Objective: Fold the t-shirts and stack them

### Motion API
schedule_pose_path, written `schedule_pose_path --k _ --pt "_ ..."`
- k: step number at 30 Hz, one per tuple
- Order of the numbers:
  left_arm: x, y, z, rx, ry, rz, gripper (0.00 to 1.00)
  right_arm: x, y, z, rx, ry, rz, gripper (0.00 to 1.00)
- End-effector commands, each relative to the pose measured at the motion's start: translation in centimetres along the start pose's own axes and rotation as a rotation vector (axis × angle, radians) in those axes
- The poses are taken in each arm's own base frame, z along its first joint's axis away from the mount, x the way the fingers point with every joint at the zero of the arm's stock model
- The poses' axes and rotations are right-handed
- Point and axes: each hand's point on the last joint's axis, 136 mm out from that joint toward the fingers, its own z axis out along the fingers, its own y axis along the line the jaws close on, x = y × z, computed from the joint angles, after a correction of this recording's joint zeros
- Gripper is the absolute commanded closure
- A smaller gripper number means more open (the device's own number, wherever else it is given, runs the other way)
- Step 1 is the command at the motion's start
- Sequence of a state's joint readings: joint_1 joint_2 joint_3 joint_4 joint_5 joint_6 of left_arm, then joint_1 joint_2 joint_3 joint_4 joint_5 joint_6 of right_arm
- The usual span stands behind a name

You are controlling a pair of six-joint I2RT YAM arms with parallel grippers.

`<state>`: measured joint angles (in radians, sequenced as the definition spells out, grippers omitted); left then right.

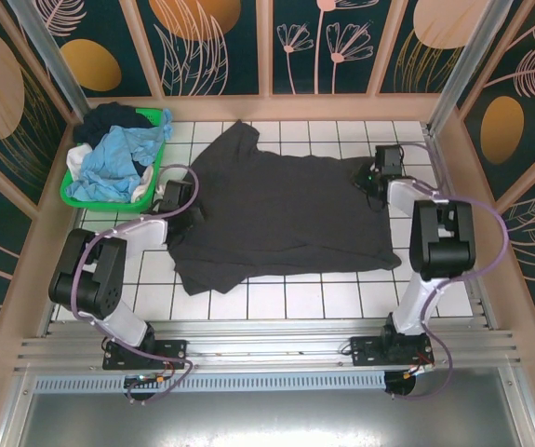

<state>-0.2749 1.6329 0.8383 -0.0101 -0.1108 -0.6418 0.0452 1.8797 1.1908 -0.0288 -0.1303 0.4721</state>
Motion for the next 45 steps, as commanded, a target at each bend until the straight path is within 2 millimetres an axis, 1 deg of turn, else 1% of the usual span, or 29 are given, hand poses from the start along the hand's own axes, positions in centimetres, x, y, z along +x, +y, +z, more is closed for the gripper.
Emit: schedule_pose_path --k 1,2,4,6,7,9,12,14,16,17,19,20,22,24,25,26,27,29,30,31,32,33,34,36,37,39,41,43,45 --pt "-3.3 -3.2 0.5 0.07 -0.027 0.039 0.52 -1.6 -2.3 3.9 0.092 0.02 -0.014 0.74" --pt "-3.9 -3.9 1.2 0.078 -0.021 0.042 0.54 -2.2 -2.7 4.9 0.105 0.029 -0.008 0.75" --pt "-4.5 -4.7 2.3 0.081 -0.014 0.052 0.53 -2.9 -3.9 6.9 0.132 0.048 0.001 0.75" --pt "-5.2 -5.1 3.3 0.071 -0.017 0.063 0.52 -3.5 -5.4 8.5 0.16 0.079 0.026 0.76" --pt "-5.4 -5.1 3.8 0.063 -0.017 0.068 0.51 -3.7 -6.0 9.1 0.17 0.089 0.038 0.77" --pt "-5.6 -5.1 5.3 0.045 -0.003 0.078 0.52 -4.6 -7.1 9.5 0.189 0.095 0.058 0.77" --pt "-6.1 -5.1 7.7 0.037 0.012 0.073 0.53 -6.8 -7.9 9.2 0.188 0.071 0.084 0.77" --pt "-6.5 -4.3 9.4 -0.032 0.011 0.063 0.57 -8.5 -7.7 8.8 0.169 0.059 0.087 0.76" --pt "-6.3 -4.1 10.8 -0.065 0.054 0.066 0.6 -9.5 -7.3 7.9 0.181 0.062 0.071 0.74" --pt "-6.1 -4.3 10.7 -0.059 0.07 0.062 0.61 -9.7 -7.0 7.1 0.193 0.07 0.061 0.71" --pt "-6.6 -4.9 9.0 -0.017 0.046 0.052 0.59 -9.1 -6.5 4.6 0.221 0.066 0.037 0.69" --pt "-6.9 -5.0 7.6 0.002 0.023 0.043 0.57 -8.4 -6.2 2.9 0.231 0.052 0.036 0.66" --pt "-7.4 -5.1 4.6 0.028 -0.008 0.037 0.54 -5.6 -6.1 -0.2 0.218 0.043 0.051 0.61" --pt "-6.5 -4.5 1.6 0.038 -0.016 0.037 0.52 -2.3 -5.6 -4.2 0.203 0.004 0.068 0.56" --pt "-5.8 -3.8 0.7 0.032 -0.015 0.035 0.5 -0.2 -5.4 -5.7 0.203 -0.009 0.065 0.54" --pt "-5.4 -3.1 -1.1 0.027 -0.03 0.022 0.49 2.3 -5.3 -7.4 0.208 -0.022 0.06 0.51" --pt "-4.3 -1.8 -2.1 0.002 -0.027 0.006 0.48 4.4 -5.2 -8.9 0.219 -0.037 0.062 0.48" --pt "-1.6 0.8 -3.7 -0.039 -0.009 -0.03 0.47 8.3 -5.7 -11.1 0.238 -0.043 0.083 0.44" --pt "0.0 2.3 -4.4 -0.066 0.001 -0.062 0.48 10.0 -6.3 -12.2 0.253 -0.047 0.131 0.4" --pt "1.4 3.3 -5.0 -0.072 0.014 -0.082 0.48 11.5 -6.7 -13.0 0.256 -0.039 0.178 0.38" --pt "3.1 4.4 -5.5 -0.081 0.029 -0.108 0.48 12.7 -6.6 -13.9 0.235 -0.05 0.215 0.37" --pt "4.5 5.3 -6.1 -0.084 0.04 -0.139 0.48 13.3 -6.1 -14.7 0.199 -0.091 0.234 0.37" --pt "5.6 5.8 -6.5 -0.075 0.049 -0.157 0.48 13.4 -6.2 -15.4 0.195 -0.131 0.245 0.36" --pt "7.5 7.0 -7.2 -0.068 0.059 -0.188 0.48 13.6 -7.8 -16.6 0.246 -0.174 0.28 0.37" --pt "8.1 7.5 -7.5 -0.07 0.057 -0.192 0.47 13.7 -8.6 -17.0 0.281 -0.182 0.287 0.36" --pt "9.2 8.6 -8.0 -0.084 0.062 -0.203 0.46 14.5 -9.7 -17.2 0.32 -0.176 0.316 0.36" --pt "10.0 9.0 -8.3 -0.071 0.059 -0.22 0.45 15.9 -11.1 -16.9 0.356 -0.153 0.367 0.33" --pt "10.6 9.0 -8.2 -0.05 0.064 -0.227 0.43 16.9 -12.1 -16.8 0.378 -0.146 0.396 0.31" --pt "11.4 9.0 -7.9 -0.039 0.088 -0.228 0.41 17.2 -13.0 -17.0 0.406 -0.164 0.415 0.29"
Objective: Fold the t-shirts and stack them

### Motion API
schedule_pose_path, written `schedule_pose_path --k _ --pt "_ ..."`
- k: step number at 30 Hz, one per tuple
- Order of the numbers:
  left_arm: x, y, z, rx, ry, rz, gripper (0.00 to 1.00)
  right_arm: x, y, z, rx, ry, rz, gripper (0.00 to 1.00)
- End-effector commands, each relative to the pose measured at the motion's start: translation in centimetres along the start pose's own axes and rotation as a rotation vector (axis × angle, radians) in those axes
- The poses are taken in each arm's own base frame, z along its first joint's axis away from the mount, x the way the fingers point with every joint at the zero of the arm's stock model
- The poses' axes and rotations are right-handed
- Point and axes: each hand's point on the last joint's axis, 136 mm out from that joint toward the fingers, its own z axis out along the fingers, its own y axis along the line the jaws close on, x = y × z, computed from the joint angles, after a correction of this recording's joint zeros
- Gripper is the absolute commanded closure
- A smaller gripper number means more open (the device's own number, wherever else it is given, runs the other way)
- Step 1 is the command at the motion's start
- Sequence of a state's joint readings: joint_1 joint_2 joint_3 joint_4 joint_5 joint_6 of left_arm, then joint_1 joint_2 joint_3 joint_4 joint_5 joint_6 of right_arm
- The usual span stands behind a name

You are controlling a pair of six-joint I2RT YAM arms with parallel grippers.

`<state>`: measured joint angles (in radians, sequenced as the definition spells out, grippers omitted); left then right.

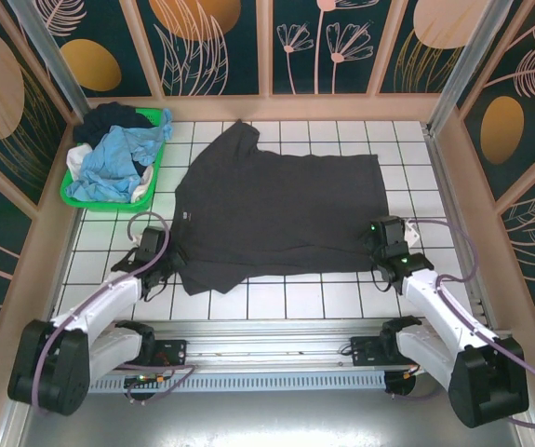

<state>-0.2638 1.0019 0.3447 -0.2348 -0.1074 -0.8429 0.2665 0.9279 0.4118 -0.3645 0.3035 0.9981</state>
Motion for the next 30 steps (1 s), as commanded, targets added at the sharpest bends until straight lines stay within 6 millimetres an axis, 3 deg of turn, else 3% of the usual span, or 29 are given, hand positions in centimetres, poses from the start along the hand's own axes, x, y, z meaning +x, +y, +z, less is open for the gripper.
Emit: schedule_pose_path --k 1,7,15,18,22,30 --pt "1.2 0.0 0.5 0.024 0.038 -0.025 0.41 -0.5 -3.2 0.0 0.106 -0.061 0.085 0.29" --pt "1.1 -1.0 1.5 0.058 0.047 -0.003 0.44 -0.6 -3.8 -0.5 0.111 -0.058 0.106 0.25" --pt "0.9 -2.4 1.4 0.106 0.064 0.016 0.75 0.4 -5.6 -1.1 0.229 0.006 0.185 0.16" --pt "1.0 -2.6 1.1 0.127 0.066 0.01 0.8 1.6 -5.3 -1.1 0.227 0.073 0.221 0.13" --pt "0.9 -2.8 0.6 0.146 0.059 0.001 0.89 1.7 -5.2 -1.0 0.227 0.088 0.2 0.12" --pt "-0.5 -3.7 -1.7 0.151 0.036 0.033 0.89 2.3 -4.6 0.1 0.162 0.119 0.187 0.19"
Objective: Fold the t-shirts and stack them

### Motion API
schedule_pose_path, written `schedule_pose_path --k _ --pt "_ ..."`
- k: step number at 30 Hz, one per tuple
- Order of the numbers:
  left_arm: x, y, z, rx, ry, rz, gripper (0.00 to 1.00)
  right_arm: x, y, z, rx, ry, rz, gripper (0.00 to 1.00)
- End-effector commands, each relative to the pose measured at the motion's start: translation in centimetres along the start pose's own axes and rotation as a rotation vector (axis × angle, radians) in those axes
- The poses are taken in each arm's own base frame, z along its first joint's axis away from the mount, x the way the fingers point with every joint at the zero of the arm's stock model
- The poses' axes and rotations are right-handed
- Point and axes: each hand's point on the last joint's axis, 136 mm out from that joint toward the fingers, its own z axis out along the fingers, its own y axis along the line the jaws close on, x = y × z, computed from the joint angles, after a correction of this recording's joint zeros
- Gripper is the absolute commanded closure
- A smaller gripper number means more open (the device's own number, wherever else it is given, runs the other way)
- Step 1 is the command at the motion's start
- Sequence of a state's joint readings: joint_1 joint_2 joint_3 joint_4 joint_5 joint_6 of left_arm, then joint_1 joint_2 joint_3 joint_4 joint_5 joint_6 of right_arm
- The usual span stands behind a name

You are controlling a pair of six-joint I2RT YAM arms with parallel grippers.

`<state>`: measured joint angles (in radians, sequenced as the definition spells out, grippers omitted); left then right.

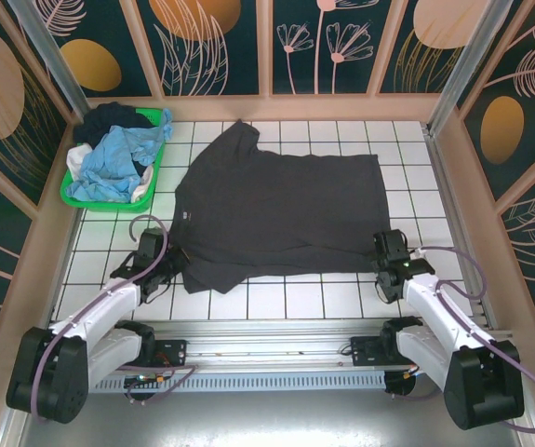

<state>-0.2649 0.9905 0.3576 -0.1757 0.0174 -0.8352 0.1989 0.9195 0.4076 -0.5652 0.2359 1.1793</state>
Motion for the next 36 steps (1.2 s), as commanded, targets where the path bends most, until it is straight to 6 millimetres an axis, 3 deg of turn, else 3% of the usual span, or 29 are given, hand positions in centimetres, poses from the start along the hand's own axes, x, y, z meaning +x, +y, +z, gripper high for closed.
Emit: schedule_pose_path --k 1,6,9,13,22,28,29,31,34,36 --pt "-0.6 -0.8 -1.4 0.005 -0.003 0.03 0.89 0.1 0.2 0.5 -0.018 0.009 0.002 0.22" --pt "-0.7 -1.1 -2.4 0.034 -0.018 0.021 0.91 -0.6 0.4 0.0 -0.025 -0.015 0.003 0.35" --pt "-0.9 -1.6 -2.9 0.051 -0.02 0.019 0.93 -1.6 1.0 -0.7 -0.054 -0.057 0.0 0.5" --pt "-1.6 -1.9 -4.0 0.053 -0.052 0.021 0.93 -2.2 3.0 -1.3 -0.129 -0.07 -0.088 0.79" --pt "-3.7 -4.0 -6.1 0.108 -0.118 0.013 0.95 -4.3 6.6 -5.2 -0.167 -0.096 -0.289 1.0" --pt "-5.8 -6.2 -7.4 0.123 -0.146 0.056 1.0 -4.2 7.7 -5.9 -0.185 -0.069 -0.351 0.99" --pt "-5.9 -6.2 -7.5 0.116 -0.146 0.058 1.0 -4.0 7.4 -5.8 -0.175 -0.06 -0.347 0.95" --pt "-5.7 -6.0 -7.4 0.113 -0.142 0.055 1.0 -3.0 5.8 -4.9 -0.136 -0.02 -0.322 0.71" --pt "-4.9 -5.1 -6.7 0.114 -0.134 0.035 1.0 -0.8 3.1 -3.1 -0.086 0.058 -0.259 0.52" --pt "-4.5 -4.8 -6.1 0.114 -0.126 0.027 1.0 0.8 2.0 -2.3 -0.094 0.112 -0.209 0.44"
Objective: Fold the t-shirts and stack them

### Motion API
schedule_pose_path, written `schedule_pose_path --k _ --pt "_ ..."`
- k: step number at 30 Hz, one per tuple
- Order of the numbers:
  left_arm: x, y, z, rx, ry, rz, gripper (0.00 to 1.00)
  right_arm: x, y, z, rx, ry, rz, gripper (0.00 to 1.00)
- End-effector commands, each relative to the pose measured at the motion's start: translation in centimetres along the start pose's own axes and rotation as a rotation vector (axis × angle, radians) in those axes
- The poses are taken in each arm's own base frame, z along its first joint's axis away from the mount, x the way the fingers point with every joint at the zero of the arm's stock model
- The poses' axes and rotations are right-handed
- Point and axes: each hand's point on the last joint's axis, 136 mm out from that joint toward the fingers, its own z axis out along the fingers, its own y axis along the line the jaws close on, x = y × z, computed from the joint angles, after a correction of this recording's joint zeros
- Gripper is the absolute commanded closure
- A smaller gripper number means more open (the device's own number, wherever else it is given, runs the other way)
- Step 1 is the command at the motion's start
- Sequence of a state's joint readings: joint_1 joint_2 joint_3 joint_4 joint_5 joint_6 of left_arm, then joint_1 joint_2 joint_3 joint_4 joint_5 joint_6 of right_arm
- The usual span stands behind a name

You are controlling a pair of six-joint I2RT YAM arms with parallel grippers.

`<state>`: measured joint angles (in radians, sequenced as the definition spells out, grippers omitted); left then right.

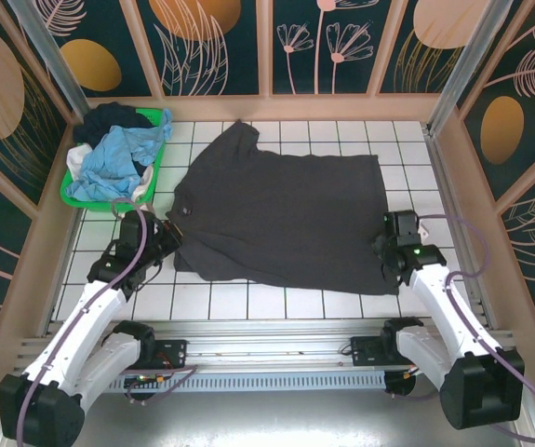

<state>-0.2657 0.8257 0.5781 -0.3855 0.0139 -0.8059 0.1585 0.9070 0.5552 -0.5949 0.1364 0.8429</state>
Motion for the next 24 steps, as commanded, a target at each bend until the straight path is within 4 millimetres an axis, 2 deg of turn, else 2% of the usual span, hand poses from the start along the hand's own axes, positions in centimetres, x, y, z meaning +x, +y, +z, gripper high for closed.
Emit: schedule_pose_path --k 1,3,5,6,14,17,19,21,24 --pt "0.5 0.7 0.6 -0.008 -0.005 -0.004 1.0 3.7 -2.5 0.9 0.025 0.112 0.094 0.39" --pt "0.5 0.7 0.9 -0.009 -0.008 0.0 1.0 4.0 -3.5 1.0 0.05 0.103 0.116 0.29" --pt "0.1 0.8 1.0 -0.021 -0.015 0.013 1.0 3.4 -5.1 0.8 0.133 0.061 0.106 0.27" --pt "0.0 0.9 1.1 -0.033 -0.02 0.023 1.0 3.3 -5.8 0.8 0.167 0.055 0.121 0.27" --pt "-1.6 0.8 2.6 -0.095 -0.042 0.078 1.0 5.2 -6.5 2.8 0.231 0.145 0.13 0.32" --pt "-1.6 0.6 3.2 -0.1 -0.027 0.095 1.0 6.2 -6.6 3.7 0.23 0.186 0.143 0.39" --pt "-1.8 0.5 3.4 -0.103 -0.029 0.105 1.0 6.0 -6.5 3.7 0.233 0.185 0.141 0.47" --pt "-2.1 0.6 3.4 -0.119 -0.035 0.115 1.0 5.5 -6.1 3.5 0.229 0.174 0.13 0.68" --pt "-2.3 0.8 3.3 -0.14 -0.04 0.126 0.99 4.7 -5.7 2.9 0.222 0.151 0.117 0.87"
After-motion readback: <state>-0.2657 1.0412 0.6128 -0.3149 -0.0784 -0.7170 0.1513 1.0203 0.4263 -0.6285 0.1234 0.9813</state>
